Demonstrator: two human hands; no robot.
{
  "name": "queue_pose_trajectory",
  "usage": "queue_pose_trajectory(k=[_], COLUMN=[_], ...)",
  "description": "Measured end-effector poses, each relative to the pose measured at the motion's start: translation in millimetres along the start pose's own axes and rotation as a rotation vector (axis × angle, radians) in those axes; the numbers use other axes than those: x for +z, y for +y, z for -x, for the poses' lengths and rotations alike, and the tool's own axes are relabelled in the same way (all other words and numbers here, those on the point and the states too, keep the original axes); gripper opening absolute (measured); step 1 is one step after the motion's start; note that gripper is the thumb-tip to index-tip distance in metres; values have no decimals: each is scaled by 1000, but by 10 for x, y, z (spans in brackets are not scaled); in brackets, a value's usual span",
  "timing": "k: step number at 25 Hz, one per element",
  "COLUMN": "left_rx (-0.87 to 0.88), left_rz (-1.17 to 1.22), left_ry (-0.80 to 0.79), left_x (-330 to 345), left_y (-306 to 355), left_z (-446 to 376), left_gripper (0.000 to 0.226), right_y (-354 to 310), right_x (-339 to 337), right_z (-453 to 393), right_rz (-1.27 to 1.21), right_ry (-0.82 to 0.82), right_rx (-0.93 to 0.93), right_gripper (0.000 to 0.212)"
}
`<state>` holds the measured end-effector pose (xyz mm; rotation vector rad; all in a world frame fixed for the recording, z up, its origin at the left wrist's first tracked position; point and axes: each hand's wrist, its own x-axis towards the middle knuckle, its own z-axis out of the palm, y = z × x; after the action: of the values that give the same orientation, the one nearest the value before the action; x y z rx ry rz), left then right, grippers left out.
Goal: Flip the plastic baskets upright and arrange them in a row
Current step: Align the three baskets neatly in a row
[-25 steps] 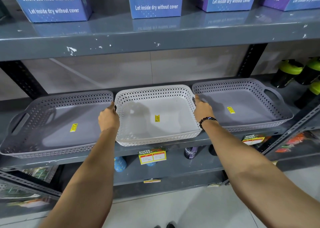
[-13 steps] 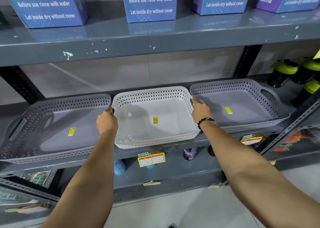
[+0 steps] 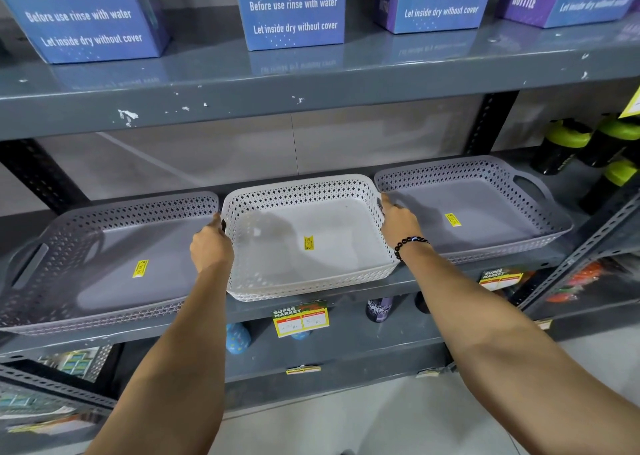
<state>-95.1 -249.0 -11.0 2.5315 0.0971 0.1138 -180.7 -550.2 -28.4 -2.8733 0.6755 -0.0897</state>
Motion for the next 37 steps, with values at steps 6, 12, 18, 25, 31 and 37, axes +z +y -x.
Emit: queue_pose_trajectory(k=[6,12,18,25,31,37], left_rx=[6,-8,-3,18,51,160], left_rz=[-14,-1,0,-20,-89,-152], left_ry=[2,10,15,24,-21,-38], left_x=[14,30,41,67,32,-63], left_y=[-1,-9,-23,-47,-26,39], left_z=[-11,-17,-32,-53,-1,238], left_gripper=[49,47,49,49,44,53], right_y=[-15,-53,-67,-80,-85,-203], right_x=[0,-17,-31,-33,-54,-172], right_z=[22,8,6,9,24,263], right_rz=[-78,-120,-80,-75,-92,-60], right_ry=[3,-15,-25,-23,-29,74], right_rx=[22,65,80,73,87,29], right_gripper=[68,66,66,66,67,58])
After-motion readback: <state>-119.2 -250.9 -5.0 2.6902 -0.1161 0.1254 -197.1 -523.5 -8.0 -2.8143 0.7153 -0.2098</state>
